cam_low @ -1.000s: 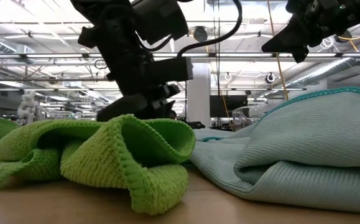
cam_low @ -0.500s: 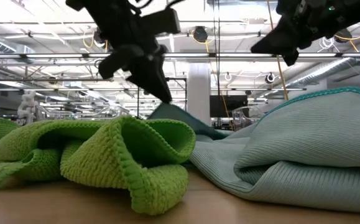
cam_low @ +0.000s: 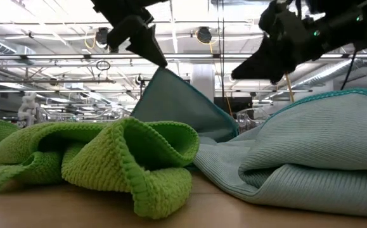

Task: Fold microfiber towels
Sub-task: Fold the top left blue microfiber cloth

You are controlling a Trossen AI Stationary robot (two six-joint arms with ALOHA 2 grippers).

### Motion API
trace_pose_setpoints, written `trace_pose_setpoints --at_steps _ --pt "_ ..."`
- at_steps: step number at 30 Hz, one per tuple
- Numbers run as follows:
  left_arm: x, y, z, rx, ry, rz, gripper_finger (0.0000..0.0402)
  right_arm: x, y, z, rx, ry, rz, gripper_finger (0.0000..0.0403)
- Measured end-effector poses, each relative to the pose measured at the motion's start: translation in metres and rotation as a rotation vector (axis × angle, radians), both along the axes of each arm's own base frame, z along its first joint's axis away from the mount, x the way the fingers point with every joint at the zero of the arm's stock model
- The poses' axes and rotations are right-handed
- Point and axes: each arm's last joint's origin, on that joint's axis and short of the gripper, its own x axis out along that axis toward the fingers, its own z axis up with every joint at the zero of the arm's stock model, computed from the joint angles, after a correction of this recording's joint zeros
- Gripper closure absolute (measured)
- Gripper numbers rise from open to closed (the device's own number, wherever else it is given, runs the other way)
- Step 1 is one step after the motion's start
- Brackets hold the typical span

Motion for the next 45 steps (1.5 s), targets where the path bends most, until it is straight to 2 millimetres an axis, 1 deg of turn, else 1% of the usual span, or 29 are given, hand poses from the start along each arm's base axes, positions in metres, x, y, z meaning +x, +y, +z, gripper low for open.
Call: trace_pose_setpoints --at_steps 4,7,10,12,15,20,26,29,32,35,45 --pt "-0.007 0.002 0.012 0.022 -0.034 0.018 0.0401 0.007 0.000 -0.007 -0.058 0.041 0.001 0.0260" --pt "-0.012 0.003 0.022 0.022 -0.065 0.016 0.0401 0.011 -0.002 -0.010 -0.133 0.053 -0.086 0.0209" --pt "-0.017 0.004 0.030 0.025 -0.088 0.018 0.0401 0.013 -0.008 -0.016 -0.179 0.081 -0.172 0.0175" --pt "-0.021 0.005 0.035 0.025 -0.102 0.021 0.0401 0.015 -0.010 -0.021 -0.181 0.103 -0.188 0.0164" --pt "-0.027 0.007 0.042 0.026 -0.112 0.024 0.0401 0.016 -0.012 -0.028 -0.125 0.121 -0.186 0.0162" --pt "-0.035 0.009 0.051 0.041 -0.127 0.042 0.0401 0.013 -0.010 -0.035 0.032 0.141 -0.230 0.0179" --pt "-0.038 0.013 0.052 0.049 -0.116 0.050 0.0401 0.005 -0.007 -0.046 0.271 0.199 -0.312 0.0194" --pt "-0.038 0.013 0.051 0.052 -0.107 0.050 0.0401 0.005 -0.010 -0.046 0.396 0.170 -0.378 0.0194" --pt "-0.039 0.014 0.052 0.052 -0.110 0.050 0.0401 0.006 -0.016 -0.046 0.467 0.140 -0.432 0.0194" --pt "-0.039 0.014 0.052 0.052 -0.109 0.050 0.0401 0.006 -0.022 -0.047 0.556 0.150 -0.447 0.0194" --pt "-0.039 0.014 0.052 0.051 -0.110 0.050 0.0401 0.007 -0.029 -0.050 0.722 0.183 -0.444 0.0195"
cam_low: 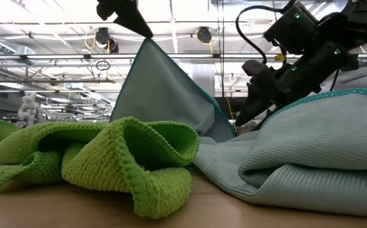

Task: Fold microfiber towels
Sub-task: Fold the top left blue microfiber cloth

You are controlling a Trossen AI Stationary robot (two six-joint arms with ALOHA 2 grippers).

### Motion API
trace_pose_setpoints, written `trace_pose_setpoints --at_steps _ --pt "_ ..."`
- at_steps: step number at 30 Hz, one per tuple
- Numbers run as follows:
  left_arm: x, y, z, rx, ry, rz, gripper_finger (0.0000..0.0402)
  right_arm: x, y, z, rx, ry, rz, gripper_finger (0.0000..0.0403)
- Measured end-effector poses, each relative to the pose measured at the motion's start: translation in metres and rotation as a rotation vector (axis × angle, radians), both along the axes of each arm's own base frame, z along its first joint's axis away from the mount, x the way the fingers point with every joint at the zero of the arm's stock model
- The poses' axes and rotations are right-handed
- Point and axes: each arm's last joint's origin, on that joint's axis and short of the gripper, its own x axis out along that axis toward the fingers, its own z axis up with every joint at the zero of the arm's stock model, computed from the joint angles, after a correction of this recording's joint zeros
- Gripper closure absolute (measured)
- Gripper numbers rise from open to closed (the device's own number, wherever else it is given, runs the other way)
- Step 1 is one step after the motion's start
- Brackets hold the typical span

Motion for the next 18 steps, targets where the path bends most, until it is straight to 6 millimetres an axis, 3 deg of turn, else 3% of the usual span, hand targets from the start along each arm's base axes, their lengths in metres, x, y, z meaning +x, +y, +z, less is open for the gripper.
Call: trace_pose_setpoints --at_steps 7,14,18 --pt "0.000 0.000 0.000 -0.002 -0.006 0.000 0.0401 0.003 -0.009 -0.017 0.068 0.054 -0.076 0.0195" --pt "0.000 0.000 0.000 -0.004 -0.008 -0.001 0.0401 0.025 -0.012 -0.027 0.069 0.045 -0.037 0.0195" --pt "0.000 -0.001 0.000 -0.009 -0.006 0.001 0.0401 0.027 -0.016 -0.030 0.057 0.067 -0.025 0.0202"
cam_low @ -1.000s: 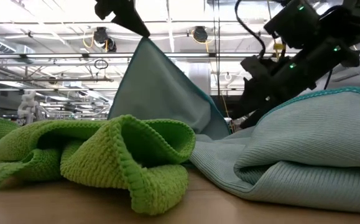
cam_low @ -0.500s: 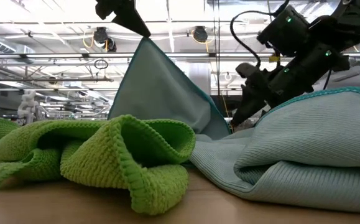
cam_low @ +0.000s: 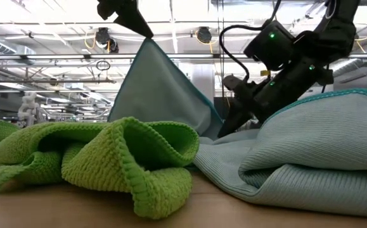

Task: Fold microfiber towels
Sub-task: Fold the top left blue microfiber cloth

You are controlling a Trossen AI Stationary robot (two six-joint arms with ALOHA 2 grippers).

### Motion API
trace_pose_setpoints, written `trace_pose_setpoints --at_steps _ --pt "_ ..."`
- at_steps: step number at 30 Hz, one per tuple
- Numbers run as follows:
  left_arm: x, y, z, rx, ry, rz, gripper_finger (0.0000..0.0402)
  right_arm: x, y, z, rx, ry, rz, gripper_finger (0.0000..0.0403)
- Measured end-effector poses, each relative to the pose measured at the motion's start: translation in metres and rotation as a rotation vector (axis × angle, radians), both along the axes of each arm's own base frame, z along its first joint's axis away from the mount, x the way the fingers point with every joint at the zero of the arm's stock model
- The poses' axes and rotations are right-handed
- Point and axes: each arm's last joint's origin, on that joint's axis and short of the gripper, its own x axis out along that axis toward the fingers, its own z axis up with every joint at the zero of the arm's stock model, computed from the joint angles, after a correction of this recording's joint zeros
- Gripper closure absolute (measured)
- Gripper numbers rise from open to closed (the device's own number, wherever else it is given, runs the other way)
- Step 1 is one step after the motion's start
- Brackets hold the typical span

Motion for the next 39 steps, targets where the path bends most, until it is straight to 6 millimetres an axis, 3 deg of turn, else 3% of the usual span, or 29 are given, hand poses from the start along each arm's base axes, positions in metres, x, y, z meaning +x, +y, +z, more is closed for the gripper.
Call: trace_pose_setpoints --at_steps 5,12,17,27,30,34,39 --pt "-0.002 -0.004 -0.001 -0.003 0.013 -0.012 0.0401 -0.002 0.000 -0.002 -0.021 0.025 0.017 0.0251" --pt "-0.003 -0.011 -0.002 -0.009 0.016 -0.029 0.0401 -0.004 -0.001 -0.001 -0.109 0.059 0.079 0.0382" --pt "-0.009 -0.024 0.001 -0.015 0.006 -0.075 0.0401 -0.008 0.002 0.013 -0.187 0.056 0.148 0.0396" --pt "-0.033 -0.055 0.026 -0.094 -0.158 -0.154 0.0401 -0.026 0.021 0.073 -0.420 -0.055 0.342 0.0401" --pt "-0.035 -0.067 0.035 -0.127 -0.256 -0.189 0.0401 -0.033 0.027 0.095 -0.438 -0.130 0.303 0.0401" --pt "-0.037 -0.085 0.050 -0.118 -0.398 -0.246 0.0401 -0.035 0.041 0.141 -0.474 -0.158 0.303 0.0402" --pt "-0.045 -0.098 0.069 -0.110 -0.482 -0.222 0.0401 -0.041 0.069 0.195 -0.582 -0.030 0.385 0.0402"
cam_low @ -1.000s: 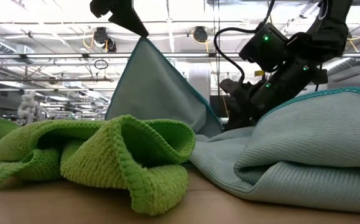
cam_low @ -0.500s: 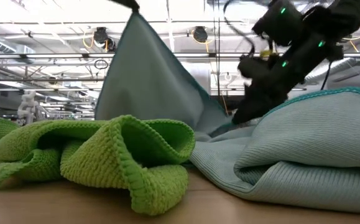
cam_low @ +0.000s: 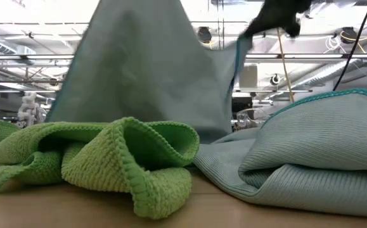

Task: Fold microfiber towels
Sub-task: Fold the top left blue microfiber cloth

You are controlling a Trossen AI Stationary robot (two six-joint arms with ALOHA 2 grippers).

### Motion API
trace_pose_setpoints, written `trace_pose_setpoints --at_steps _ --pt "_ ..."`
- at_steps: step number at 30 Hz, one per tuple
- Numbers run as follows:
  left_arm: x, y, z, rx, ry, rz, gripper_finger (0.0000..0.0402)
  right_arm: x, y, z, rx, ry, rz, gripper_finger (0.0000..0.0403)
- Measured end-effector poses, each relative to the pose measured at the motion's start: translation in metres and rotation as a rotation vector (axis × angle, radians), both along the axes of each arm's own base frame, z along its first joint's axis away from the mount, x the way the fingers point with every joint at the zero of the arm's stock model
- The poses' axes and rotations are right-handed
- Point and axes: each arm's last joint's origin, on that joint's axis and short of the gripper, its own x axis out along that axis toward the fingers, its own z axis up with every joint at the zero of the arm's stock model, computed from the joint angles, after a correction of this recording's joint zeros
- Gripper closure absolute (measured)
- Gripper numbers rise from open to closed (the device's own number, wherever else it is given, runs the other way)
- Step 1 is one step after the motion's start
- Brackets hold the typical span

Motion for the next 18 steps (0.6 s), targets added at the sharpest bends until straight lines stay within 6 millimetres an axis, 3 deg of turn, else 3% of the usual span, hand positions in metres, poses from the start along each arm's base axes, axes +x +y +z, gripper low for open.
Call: trace_pose_setpoints --at_steps 8,18 --pt "-0.014 -0.008 0.036 -0.008 -0.062 0.043 0.0401 -0.010 0.024 0.072 -0.113 0.079 0.077 0.0402" --pt "-0.039 -0.009 0.080 0.080 -0.026 -0.026 0.0401 -0.035 0.016 0.132 -0.239 0.111 0.154 0.0403"
